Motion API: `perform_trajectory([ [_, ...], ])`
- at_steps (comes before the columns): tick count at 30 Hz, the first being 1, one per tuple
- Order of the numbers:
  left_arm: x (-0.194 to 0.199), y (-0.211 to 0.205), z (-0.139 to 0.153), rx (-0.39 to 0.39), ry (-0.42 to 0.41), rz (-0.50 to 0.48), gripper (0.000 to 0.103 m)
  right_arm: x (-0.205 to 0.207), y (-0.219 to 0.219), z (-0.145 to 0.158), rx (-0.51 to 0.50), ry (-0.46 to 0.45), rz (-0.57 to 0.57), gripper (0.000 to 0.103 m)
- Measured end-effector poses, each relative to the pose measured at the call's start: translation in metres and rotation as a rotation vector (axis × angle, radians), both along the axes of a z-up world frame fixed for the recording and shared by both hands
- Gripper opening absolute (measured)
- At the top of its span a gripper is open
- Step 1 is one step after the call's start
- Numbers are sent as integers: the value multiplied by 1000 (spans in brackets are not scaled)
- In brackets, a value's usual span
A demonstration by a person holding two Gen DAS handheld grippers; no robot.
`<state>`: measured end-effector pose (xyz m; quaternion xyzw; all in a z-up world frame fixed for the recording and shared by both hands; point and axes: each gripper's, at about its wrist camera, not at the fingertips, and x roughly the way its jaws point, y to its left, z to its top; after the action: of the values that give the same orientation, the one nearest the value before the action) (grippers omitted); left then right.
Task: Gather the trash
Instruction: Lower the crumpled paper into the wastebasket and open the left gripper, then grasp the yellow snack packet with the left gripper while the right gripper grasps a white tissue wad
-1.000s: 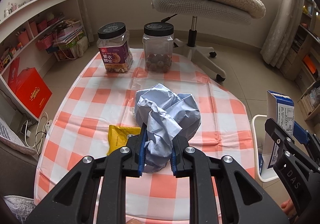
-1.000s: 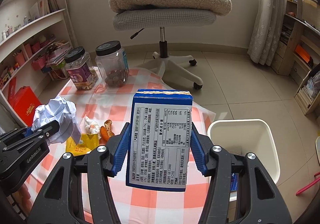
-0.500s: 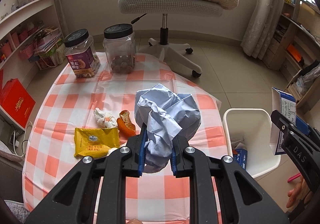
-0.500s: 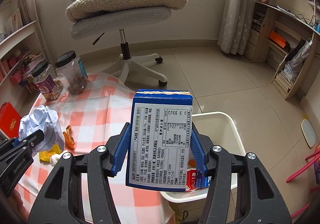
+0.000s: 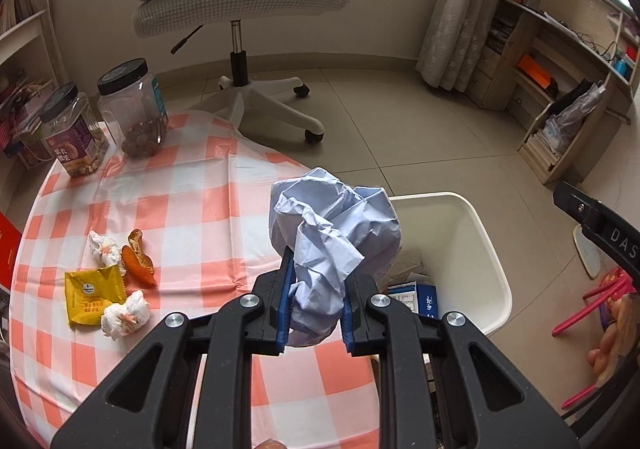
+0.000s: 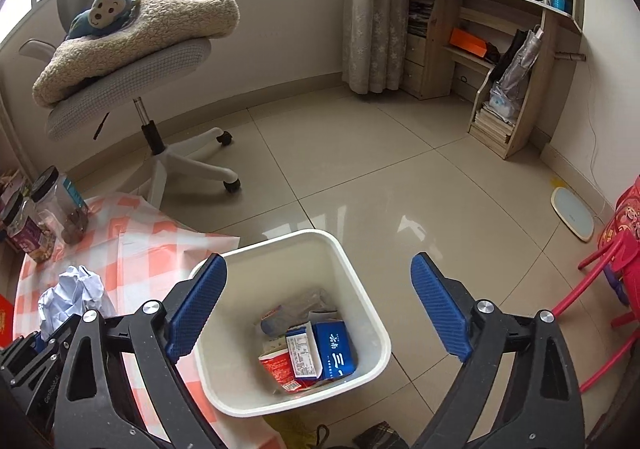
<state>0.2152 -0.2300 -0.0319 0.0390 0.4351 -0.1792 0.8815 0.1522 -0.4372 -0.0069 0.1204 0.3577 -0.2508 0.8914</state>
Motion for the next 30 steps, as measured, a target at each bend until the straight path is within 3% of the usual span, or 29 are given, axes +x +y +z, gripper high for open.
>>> perform_trajectory([
  [9,-16,-68,-19,24,16,-130,19,-20,-41,-7,-6,19,-72,90],
  [15,-19,-95,-18,-34,45,-200,23,-33,-57,-8,1,12,-111,91],
  [17,-21,-98,-15,-44,35,-216,43,-34,-58,-7,0,10,-116,91],
  [18,-23,-98,-13,-47,24,-217,48,-34,-58,-7,-2,8,-116,91],
  [23,-21,-83,-1,-59,5,-179,56,-33,-43,0,-67,-8,-114,96],
  [30,-18,-45,17,2,-104,-27,72,-27,-14,7,-131,-23,-69,96],
])
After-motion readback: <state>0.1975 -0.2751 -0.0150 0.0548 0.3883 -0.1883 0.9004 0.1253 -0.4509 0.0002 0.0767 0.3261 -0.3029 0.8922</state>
